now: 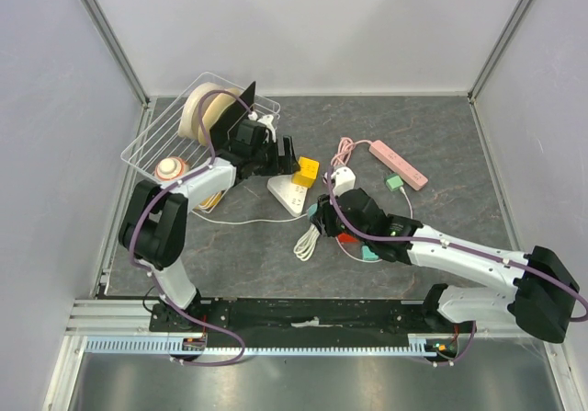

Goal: Insert the plug

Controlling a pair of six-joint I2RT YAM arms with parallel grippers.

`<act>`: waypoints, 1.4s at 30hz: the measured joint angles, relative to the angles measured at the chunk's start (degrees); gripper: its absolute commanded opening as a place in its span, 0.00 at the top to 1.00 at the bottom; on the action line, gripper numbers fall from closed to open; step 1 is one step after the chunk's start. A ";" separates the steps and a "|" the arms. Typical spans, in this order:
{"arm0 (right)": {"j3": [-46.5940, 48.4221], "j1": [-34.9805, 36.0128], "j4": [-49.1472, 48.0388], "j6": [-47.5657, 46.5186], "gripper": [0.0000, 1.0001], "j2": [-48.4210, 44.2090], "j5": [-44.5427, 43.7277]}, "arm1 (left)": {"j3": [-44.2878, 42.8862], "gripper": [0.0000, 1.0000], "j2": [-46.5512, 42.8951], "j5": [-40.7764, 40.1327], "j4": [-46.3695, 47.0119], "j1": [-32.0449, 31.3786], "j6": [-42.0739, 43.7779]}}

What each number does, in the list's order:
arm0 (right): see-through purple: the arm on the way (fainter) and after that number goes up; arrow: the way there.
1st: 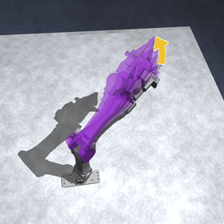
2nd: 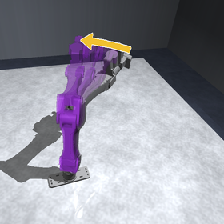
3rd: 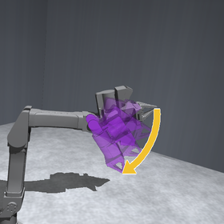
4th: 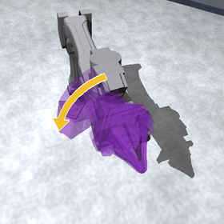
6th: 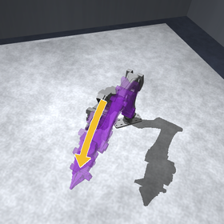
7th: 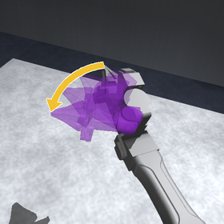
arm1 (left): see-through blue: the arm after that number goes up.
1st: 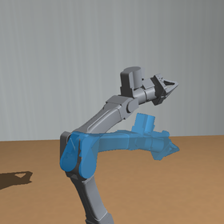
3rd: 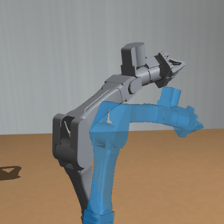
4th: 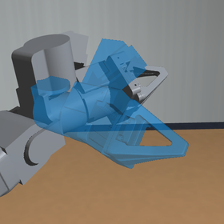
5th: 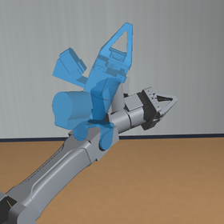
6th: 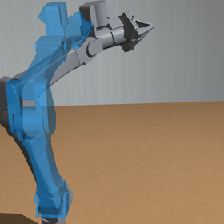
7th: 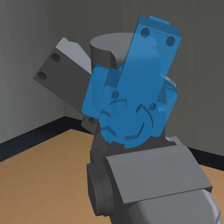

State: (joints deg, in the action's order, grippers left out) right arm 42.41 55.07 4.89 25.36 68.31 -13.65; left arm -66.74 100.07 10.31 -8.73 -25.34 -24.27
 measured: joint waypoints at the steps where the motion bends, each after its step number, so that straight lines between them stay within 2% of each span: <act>1: -0.15 -0.09 -0.39 0.07 1.00 -0.15 0.39 | 0.09 0.06 0.07 -0.46 0.83 -0.02 0.20; 12: -1.53 -0.24 -2.01 1.05 1.00 -0.37 2.47 | -0.90 0.08 2.05 -4.11 5.51 0.00 2.51; 18: -1.57 -0.24 -2.80 1.46 1.00 -0.37 2.89 | 1.33 0.09 1.70 -1.92 7.39 -0.15 -1.90; 26: -2.34 -0.33 -3.15 1.55 1.00 -1.09 2.82 | 11.41 0.11 -3.65 -0.57 13.29 -2.62 -10.51; 34: -2.67 -0.31 -2.29 1.53 1.00 -2.51 1.92 | 21.75 0.11 -11.69 -1.27 13.14 -12.52 -20.09; 38: -2.78 -0.33 -1.51 1.46 1.00 -2.78 0.76 | 24.37 0.08 -17.81 -4.79 8.68 -12.79 -21.75; 39: -2.78 -0.35 -1.44 1.46 1.00 -2.86 0.59 | 24.11 0.02 -19.15 -5.95 7.37 -12.11 -21.44; 42: -2.80 -0.50 -1.31 1.46 1.00 -3.50 -0.22 | 20.59 0.05 -20.90 -8.46 3.91 -7.78 -19.12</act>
State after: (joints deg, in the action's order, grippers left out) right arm 39.62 54.57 3.57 26.83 64.82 -13.87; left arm -46.15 79.18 1.85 -4.82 -33.12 -43.40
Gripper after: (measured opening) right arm 0.392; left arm 0.966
